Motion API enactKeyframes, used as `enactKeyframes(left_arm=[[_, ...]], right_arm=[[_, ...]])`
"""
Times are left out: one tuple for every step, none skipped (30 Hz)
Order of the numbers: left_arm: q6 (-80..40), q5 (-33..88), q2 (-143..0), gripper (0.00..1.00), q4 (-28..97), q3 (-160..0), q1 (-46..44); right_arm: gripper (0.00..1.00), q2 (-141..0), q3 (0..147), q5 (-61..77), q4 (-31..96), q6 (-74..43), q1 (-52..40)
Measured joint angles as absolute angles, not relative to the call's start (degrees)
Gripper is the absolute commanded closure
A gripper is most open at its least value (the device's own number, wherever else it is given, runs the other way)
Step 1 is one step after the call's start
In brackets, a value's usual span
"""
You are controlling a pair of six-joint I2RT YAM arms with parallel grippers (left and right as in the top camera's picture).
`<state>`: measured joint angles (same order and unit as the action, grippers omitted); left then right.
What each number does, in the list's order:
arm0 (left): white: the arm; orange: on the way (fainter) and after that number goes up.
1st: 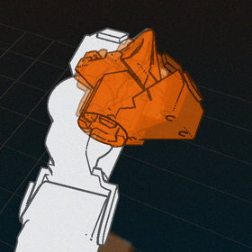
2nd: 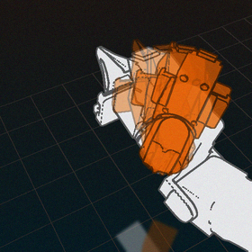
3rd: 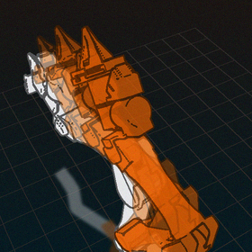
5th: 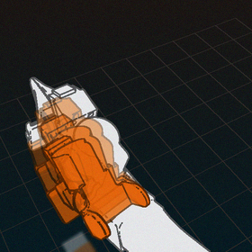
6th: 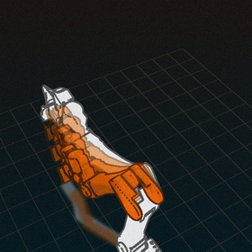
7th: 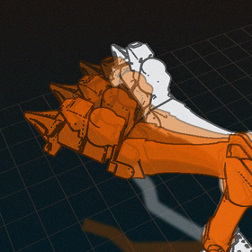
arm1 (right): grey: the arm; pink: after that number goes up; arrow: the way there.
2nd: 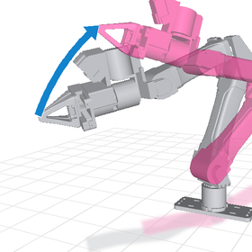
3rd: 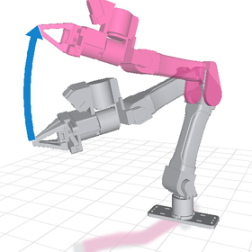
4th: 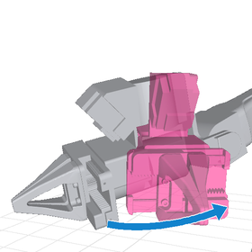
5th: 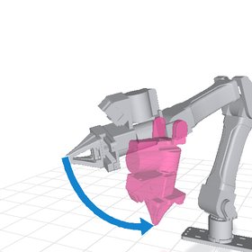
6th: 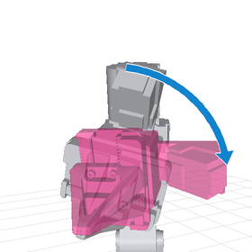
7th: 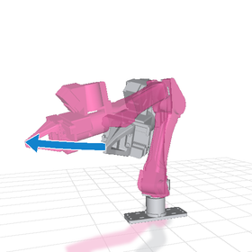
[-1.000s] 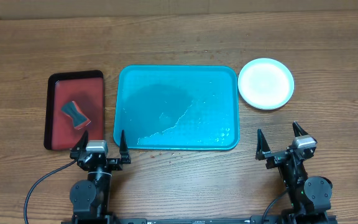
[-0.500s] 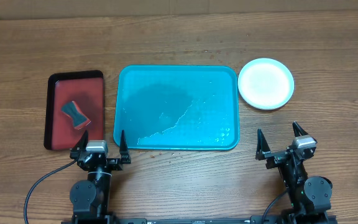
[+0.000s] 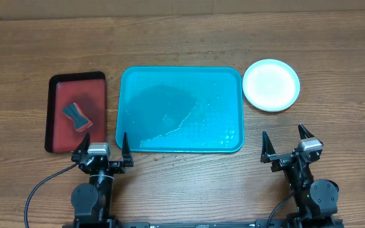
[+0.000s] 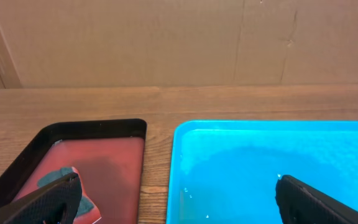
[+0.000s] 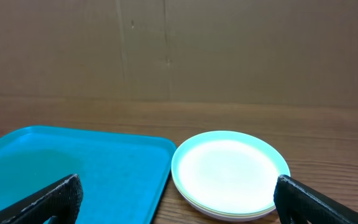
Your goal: Clean dirty plates on tray and stack at the side
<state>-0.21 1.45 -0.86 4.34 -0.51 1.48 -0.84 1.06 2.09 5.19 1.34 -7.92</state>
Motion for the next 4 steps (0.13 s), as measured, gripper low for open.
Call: enactKeyframes(left_arm=[[-0.21, 1.45, -0.86, 0.00, 4.34, -0.51, 1.48], [-0.21, 1.48, -0.86, 0.00, 4.34, -0.51, 1.48], [-0.21, 1.45, -0.86, 0.00, 4.34, -0.51, 1.48], [-0.21, 1.45, -0.86, 0.00, 4.34, -0.51, 1.48]], right_arm=[[0.00, -0.84, 1.06, 2.09, 5.17, 1.32, -7.92], [0.00, -0.84, 1.06, 2.09, 5.19, 1.32, -7.90], [0.00, -0.84, 1.06, 2.09, 5.15, 1.32, -7.92], [0.00, -0.84, 1.06, 2.09, 5.15, 1.30, -7.92]])
